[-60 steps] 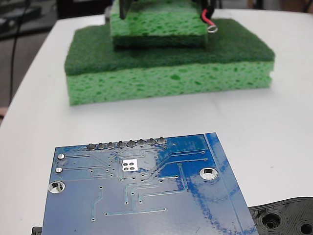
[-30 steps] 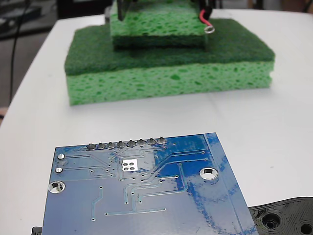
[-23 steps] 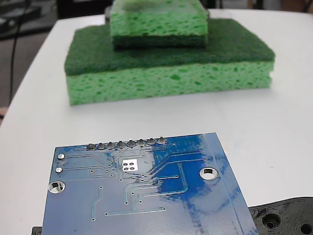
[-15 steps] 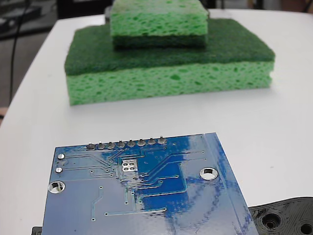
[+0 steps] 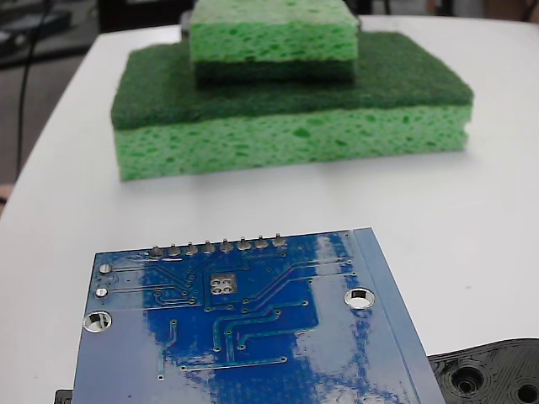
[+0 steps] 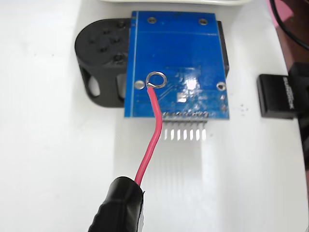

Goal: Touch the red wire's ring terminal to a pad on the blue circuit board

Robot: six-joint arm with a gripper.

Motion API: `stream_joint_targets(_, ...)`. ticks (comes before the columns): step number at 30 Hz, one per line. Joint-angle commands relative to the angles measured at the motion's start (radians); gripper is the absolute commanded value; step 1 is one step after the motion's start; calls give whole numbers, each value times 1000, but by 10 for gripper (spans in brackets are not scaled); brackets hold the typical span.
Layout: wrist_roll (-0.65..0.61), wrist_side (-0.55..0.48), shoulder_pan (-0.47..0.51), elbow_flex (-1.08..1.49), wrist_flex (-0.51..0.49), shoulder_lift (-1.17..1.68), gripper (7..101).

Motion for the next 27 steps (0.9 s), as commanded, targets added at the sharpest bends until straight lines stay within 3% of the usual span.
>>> stream_joint_targets(1, -12, -14, 9, -41, -18, -71, 1003)
stream_joint_targets(11, -64, -51, 28, -153, -103, -334, 1003)
stream_joint_targets(27, -101, -112, 84, -172, -218, -480, 1003)
